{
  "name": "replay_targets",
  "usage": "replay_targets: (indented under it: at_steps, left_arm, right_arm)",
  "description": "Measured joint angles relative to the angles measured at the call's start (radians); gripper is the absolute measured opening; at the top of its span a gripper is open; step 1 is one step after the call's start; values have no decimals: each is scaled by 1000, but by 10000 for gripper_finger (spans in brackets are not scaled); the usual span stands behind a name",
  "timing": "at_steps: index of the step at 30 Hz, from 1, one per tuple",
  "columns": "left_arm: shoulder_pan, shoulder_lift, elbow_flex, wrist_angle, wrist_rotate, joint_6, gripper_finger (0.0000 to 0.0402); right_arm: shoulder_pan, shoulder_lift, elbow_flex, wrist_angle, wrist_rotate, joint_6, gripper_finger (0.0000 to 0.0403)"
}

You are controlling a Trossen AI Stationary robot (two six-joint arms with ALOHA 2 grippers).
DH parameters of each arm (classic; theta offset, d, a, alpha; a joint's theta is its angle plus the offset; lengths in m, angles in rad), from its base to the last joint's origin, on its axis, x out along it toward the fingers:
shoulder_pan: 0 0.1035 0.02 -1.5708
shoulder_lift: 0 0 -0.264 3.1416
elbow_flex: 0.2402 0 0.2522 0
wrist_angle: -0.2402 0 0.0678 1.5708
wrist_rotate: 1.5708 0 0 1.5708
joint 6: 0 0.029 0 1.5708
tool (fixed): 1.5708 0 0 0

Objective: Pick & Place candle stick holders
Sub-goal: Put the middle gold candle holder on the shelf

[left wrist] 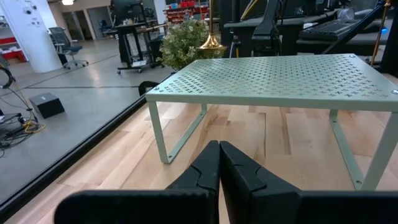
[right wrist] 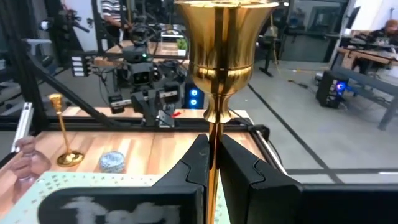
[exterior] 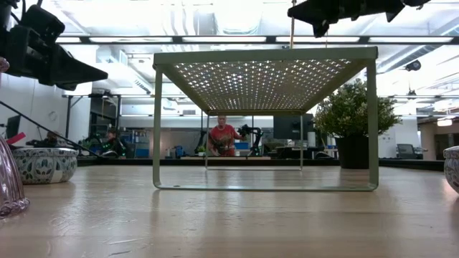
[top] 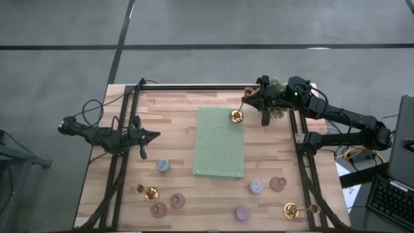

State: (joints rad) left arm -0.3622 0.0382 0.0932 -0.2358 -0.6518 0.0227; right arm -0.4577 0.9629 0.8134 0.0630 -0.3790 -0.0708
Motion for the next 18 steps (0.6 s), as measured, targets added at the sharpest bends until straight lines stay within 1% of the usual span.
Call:
replay_targets:
  at_steps: [7, 18]
  left_arm:
    - [0, 0, 0, 0, 0, 0, 14]
    - [0, 0, 0, 0, 0, 0, 14]
  right_arm:
    - [-36, 1, -20, -14, -35, 11, 17]
    - [-58, 1, -33, 5, -45, 8, 17]
